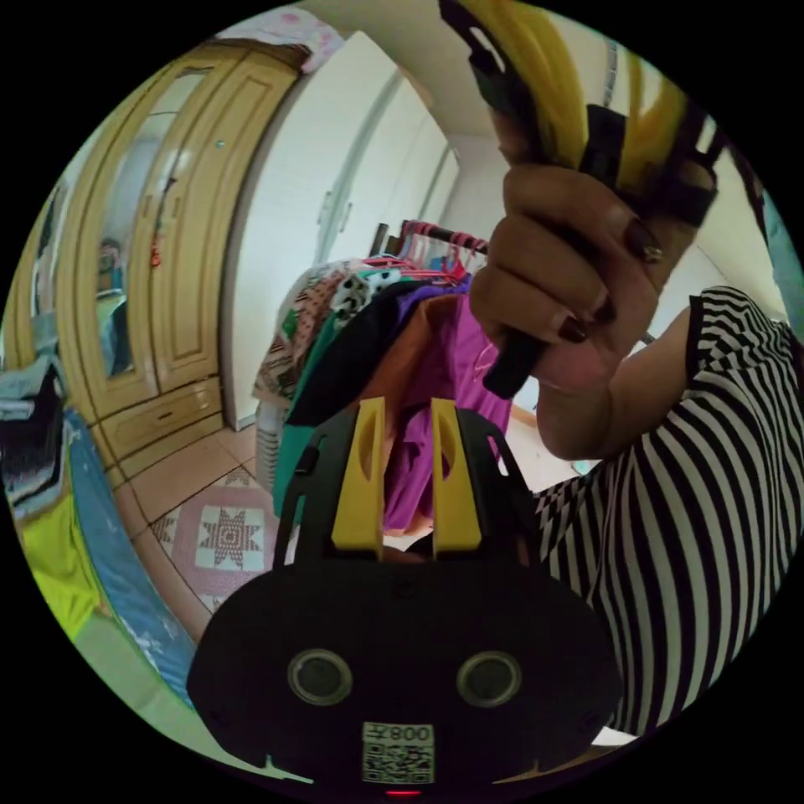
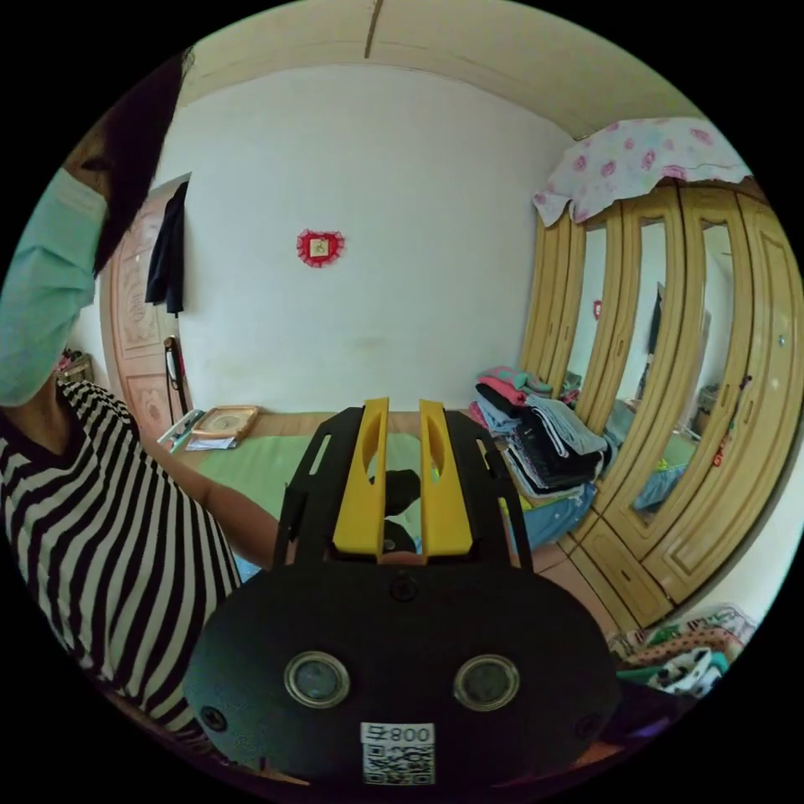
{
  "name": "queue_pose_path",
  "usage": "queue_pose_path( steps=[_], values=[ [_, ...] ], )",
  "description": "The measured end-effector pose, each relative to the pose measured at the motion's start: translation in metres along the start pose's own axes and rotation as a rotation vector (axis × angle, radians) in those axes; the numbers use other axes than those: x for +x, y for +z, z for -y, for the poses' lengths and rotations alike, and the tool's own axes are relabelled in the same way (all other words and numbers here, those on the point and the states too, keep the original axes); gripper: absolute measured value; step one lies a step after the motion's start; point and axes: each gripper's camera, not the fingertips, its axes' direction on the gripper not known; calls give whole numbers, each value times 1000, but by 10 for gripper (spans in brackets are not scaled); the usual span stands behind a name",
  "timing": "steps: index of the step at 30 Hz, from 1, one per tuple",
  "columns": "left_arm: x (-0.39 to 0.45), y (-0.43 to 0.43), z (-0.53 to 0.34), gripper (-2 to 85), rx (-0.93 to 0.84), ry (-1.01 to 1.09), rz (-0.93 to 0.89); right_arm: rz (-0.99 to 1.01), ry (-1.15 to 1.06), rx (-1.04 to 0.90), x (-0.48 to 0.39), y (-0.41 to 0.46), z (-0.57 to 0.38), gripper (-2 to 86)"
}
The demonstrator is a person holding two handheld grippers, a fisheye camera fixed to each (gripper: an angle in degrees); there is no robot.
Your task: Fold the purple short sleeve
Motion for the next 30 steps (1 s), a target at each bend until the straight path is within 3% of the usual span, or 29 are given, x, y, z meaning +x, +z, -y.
queue_pose_path(
  steps=[9, 14, 19, 26, 30],
  values=[
    [40, 112, 121, 98, -162, 201, -107, -549, 91, -173, 28, -152, 27, 86],
    [54, 160, 154, 91, -230, 226, -101, -689, 145, -289, 44, -194, 40, 91],
    [66, 185, 167, 37, -283, 272, -25, -670, 171, -487, 69, -196, 47, 96],
    [48, 171, 171, 21, -263, 199, -55, -449, 326, -899, 127, -179, 32, 105],
    [34, 157, 172, 15, -232, 144, -46, -526, 371, -1104, 146, -164, 21, 97]
  ],
)
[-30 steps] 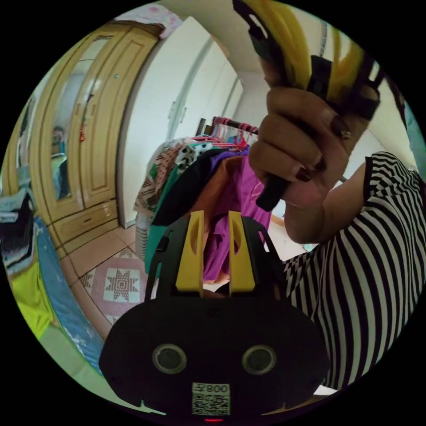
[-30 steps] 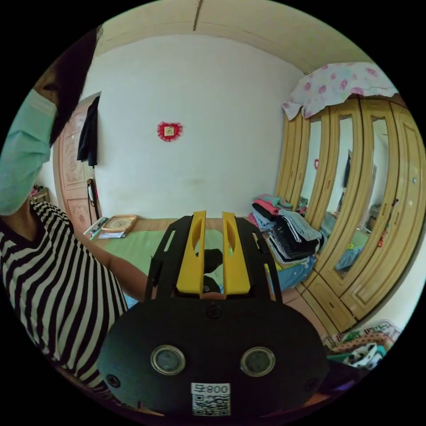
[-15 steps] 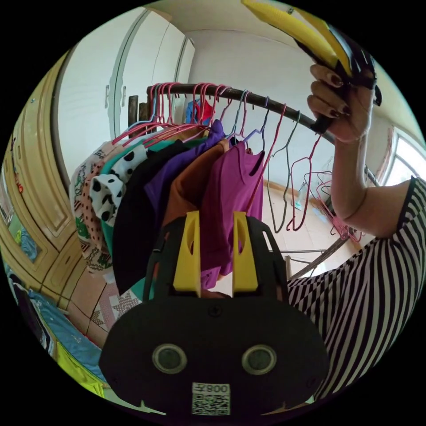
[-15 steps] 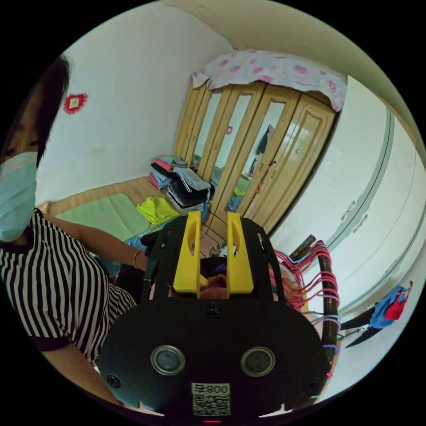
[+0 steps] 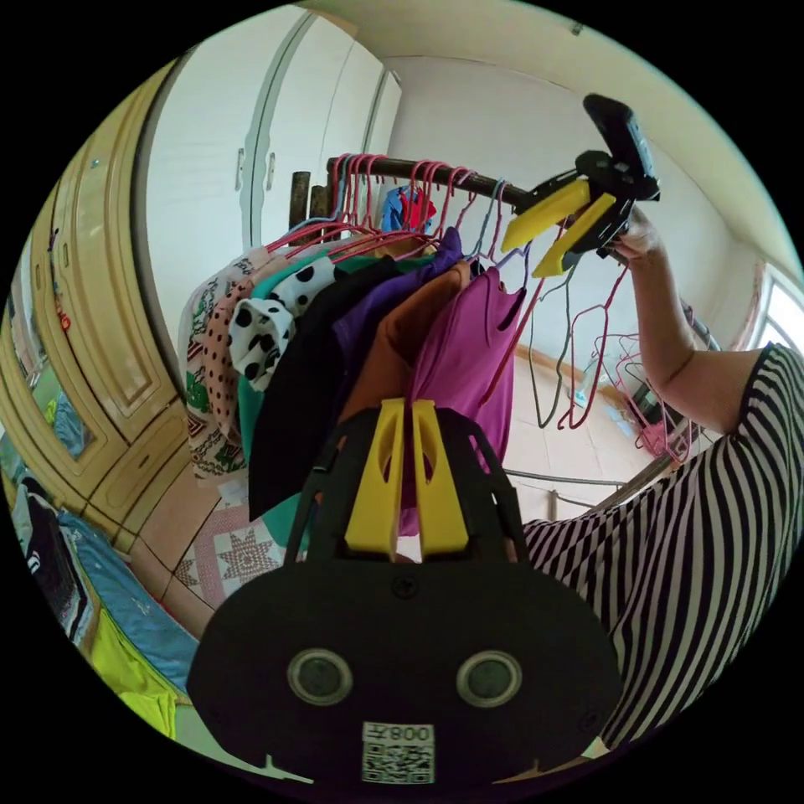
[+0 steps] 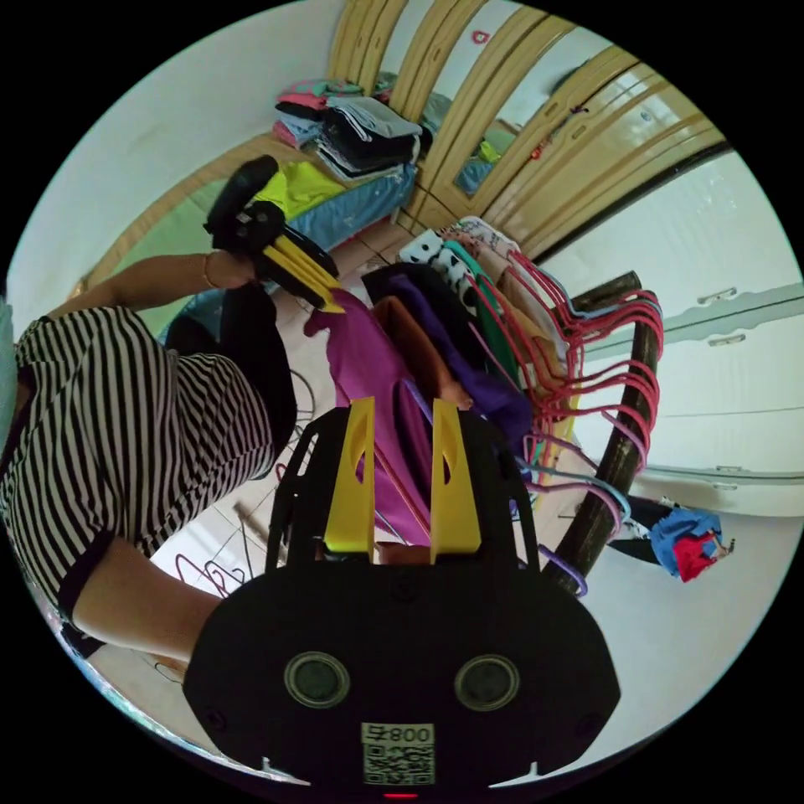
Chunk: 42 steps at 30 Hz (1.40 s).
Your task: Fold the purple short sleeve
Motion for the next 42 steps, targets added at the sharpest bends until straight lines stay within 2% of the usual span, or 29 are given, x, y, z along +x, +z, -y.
queue_pose_path(
  steps=[3, 14, 19, 23, 27, 30, 42],
  values=[
    [-8, -9, -2, 14, 31, -35, -8, -65, 1, 8, -4, -2, 10, 84],
    [-14, -21, -7, 33, 101, -26, -61, -290, -92, -154, -36, 21, 75, 58],
    [-14, -36, 9, 85, 199, 36, -79, -319, -96, -163, -43, 20, 82, 56],
    [-3, -21, 41, 93, 133, 123, -60, -318, -106, -157, -47, 16, 84, 55],
    [13, 19, 69, 63, -15, 216, -50, -320, -116, -140, -50, 12, 82, 53],
    [13, 19, 70, 32, 0, 226, -4, -333, -115, -123, -49, 11, 79, 52],
    [-55, -34, 13, 10, 154, -18, -41, -317, -120, -48, -47, -7, 63, 47]
  ],
)
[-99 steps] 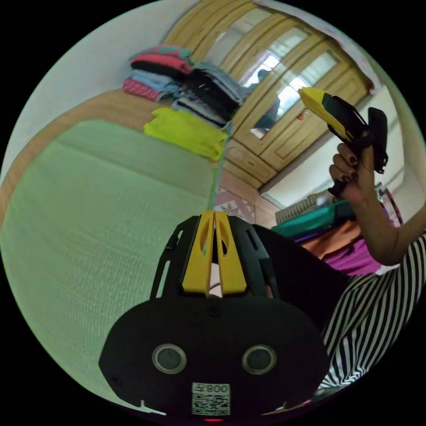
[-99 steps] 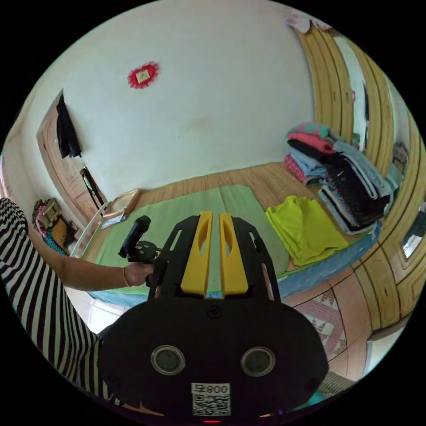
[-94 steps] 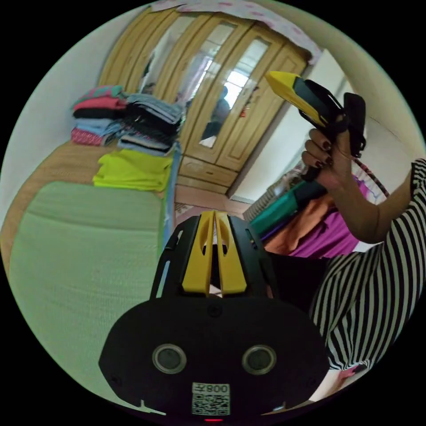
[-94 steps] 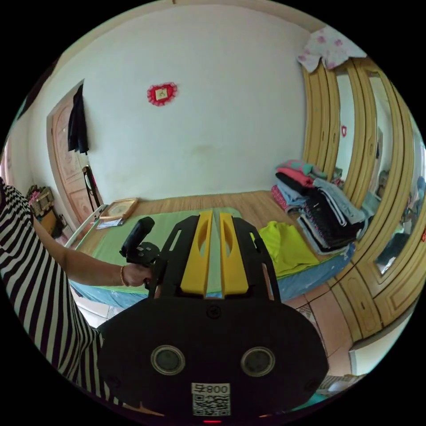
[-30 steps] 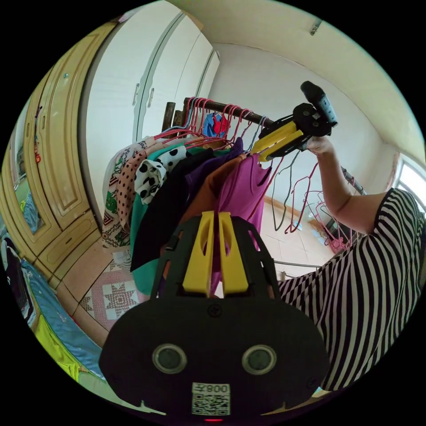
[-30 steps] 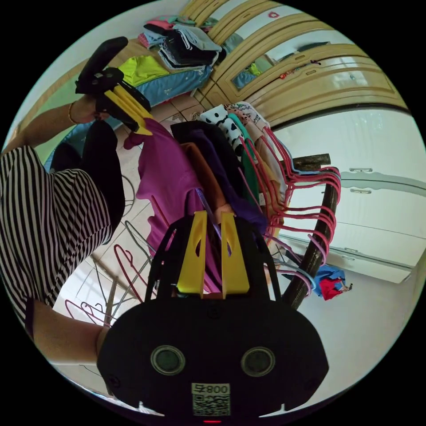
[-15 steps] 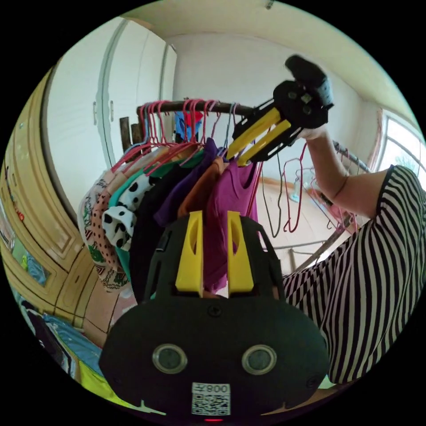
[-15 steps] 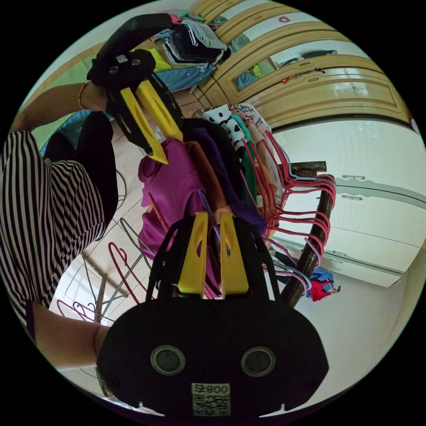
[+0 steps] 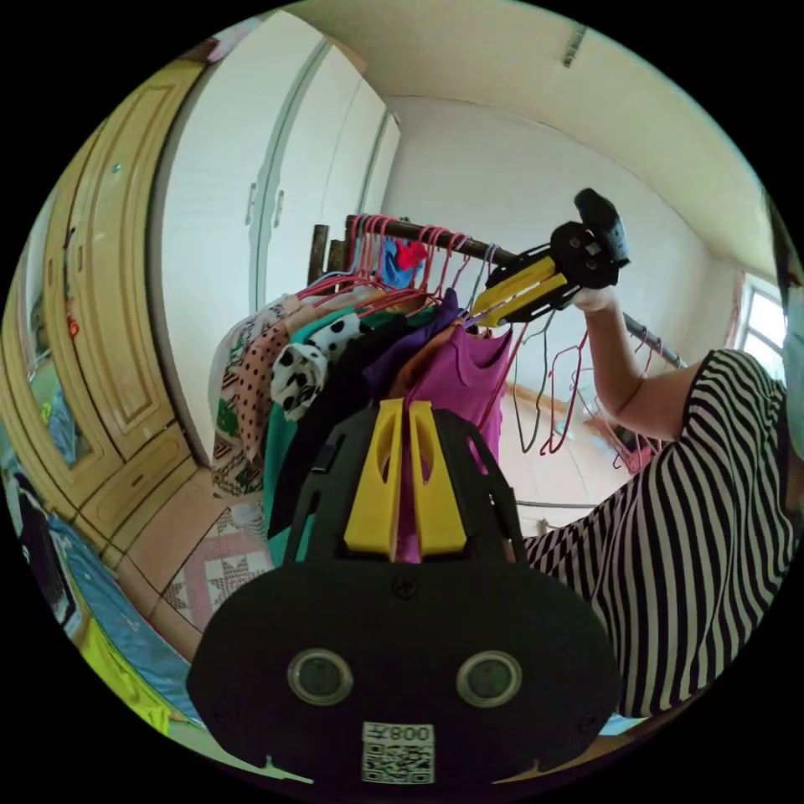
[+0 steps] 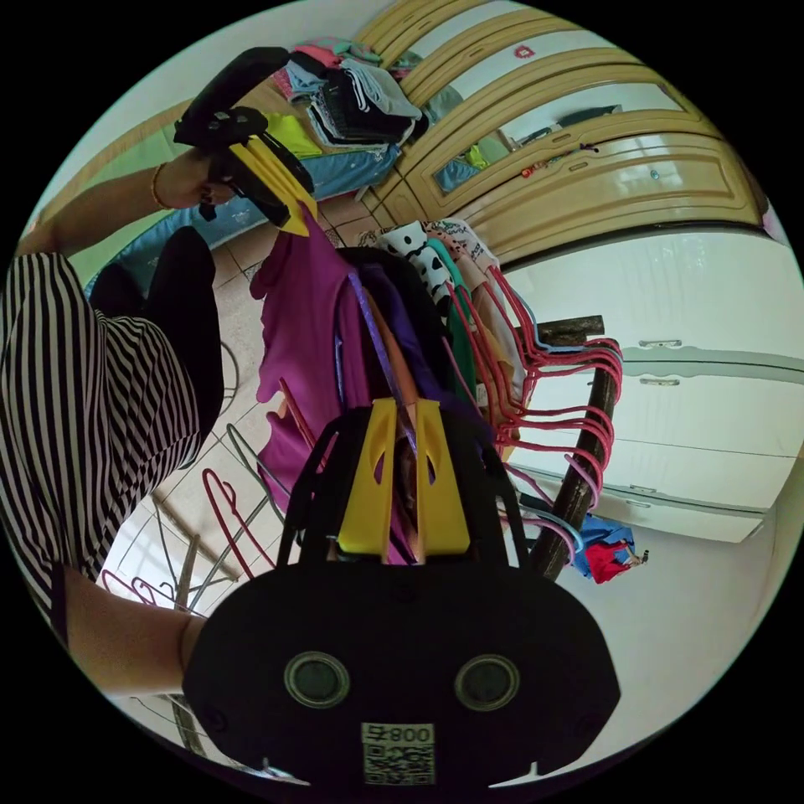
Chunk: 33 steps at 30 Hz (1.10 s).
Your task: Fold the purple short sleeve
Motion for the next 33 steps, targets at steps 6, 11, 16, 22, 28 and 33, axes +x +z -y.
queue_pose_path(
  steps=[6, 11, 16, 22, 28, 33],
  values=[
    [-26, -16, -31, 8, 108, -105, -93, -16, 18, 70, 4, -20, -12, 39],
    [-15, -1, -14, 9, 93, -38, -138, -34, 9, 55, 2, -24, -18, 35],
    [-14, 28, 1, 9, 72, -23, -217, -57, 3, 48, 0, -26, -24, 31],
    [-11, 74, 11, 9, -4, -20, -283, -52, 5, 76, 5, -32, -36, 27],
    [-6, 104, 16, 9, -60, -5, -309, -71, 9, 119, 6, -42, -49, 25],
    [-7, 117, 18, 9, -96, -10, -305, -95, 10, 117, 5, -39, -56, 24]
  ],
)
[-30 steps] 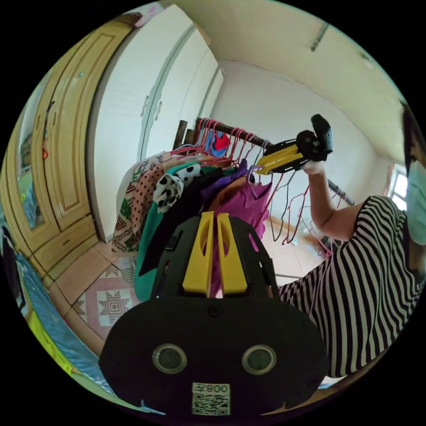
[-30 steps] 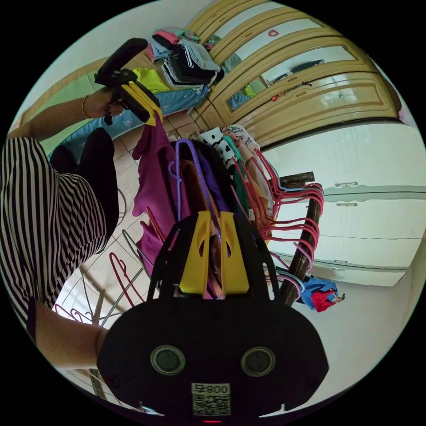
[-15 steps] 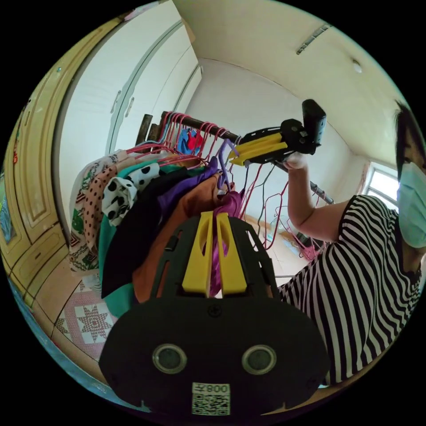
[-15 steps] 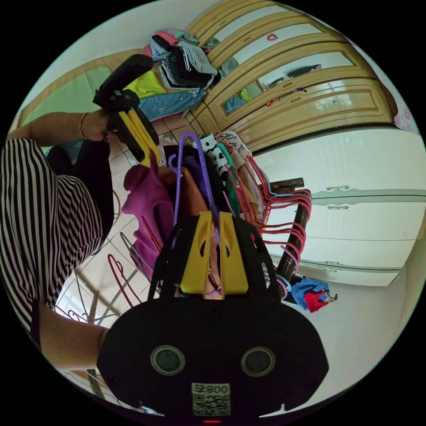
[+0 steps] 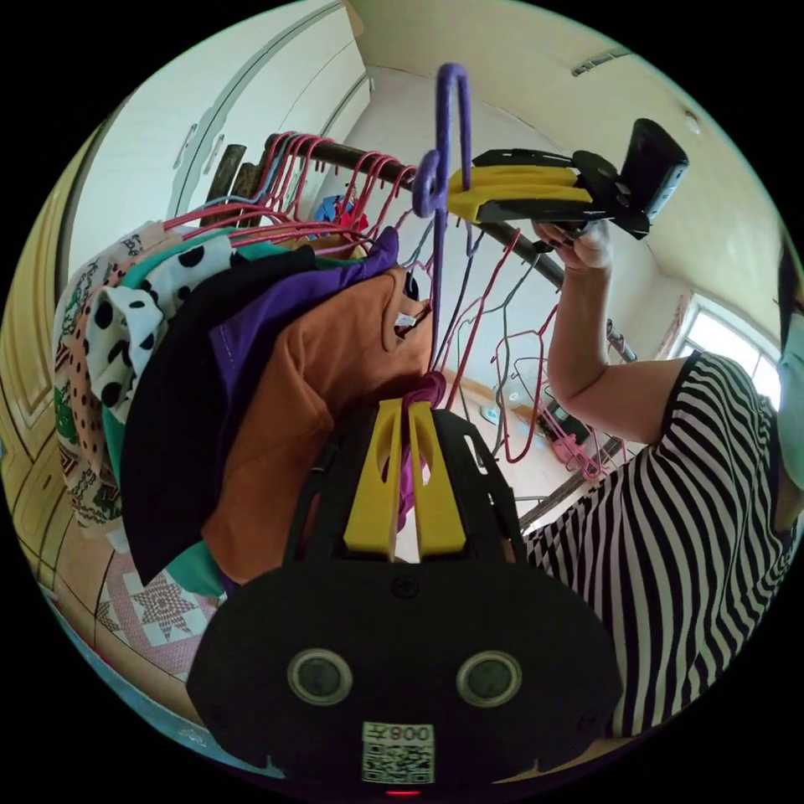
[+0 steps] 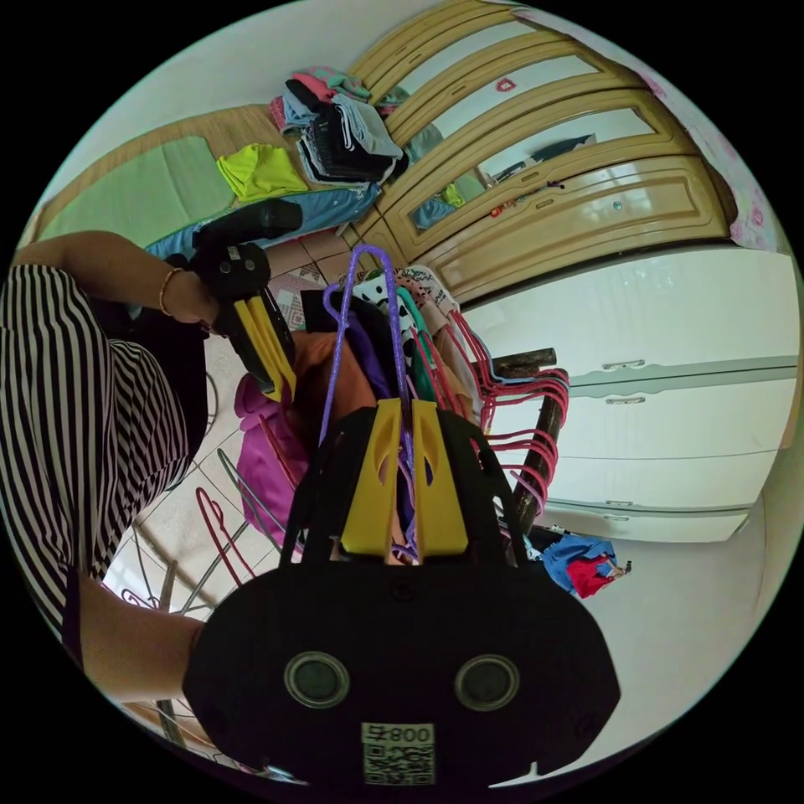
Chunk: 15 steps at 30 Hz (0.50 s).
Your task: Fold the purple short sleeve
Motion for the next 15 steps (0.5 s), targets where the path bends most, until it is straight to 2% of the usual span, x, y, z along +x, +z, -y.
queue_pose_path(
  steps=[9, 15],
  values=[
    [3, 33, 6, 10, -87, 6, -15, 11, -15, 2, -5, 5, -16, 26],
    [3, 17, -7, 10, -70, -21, 12, 9, -21, -12, -11, 21, -23, 32]
  ],
)
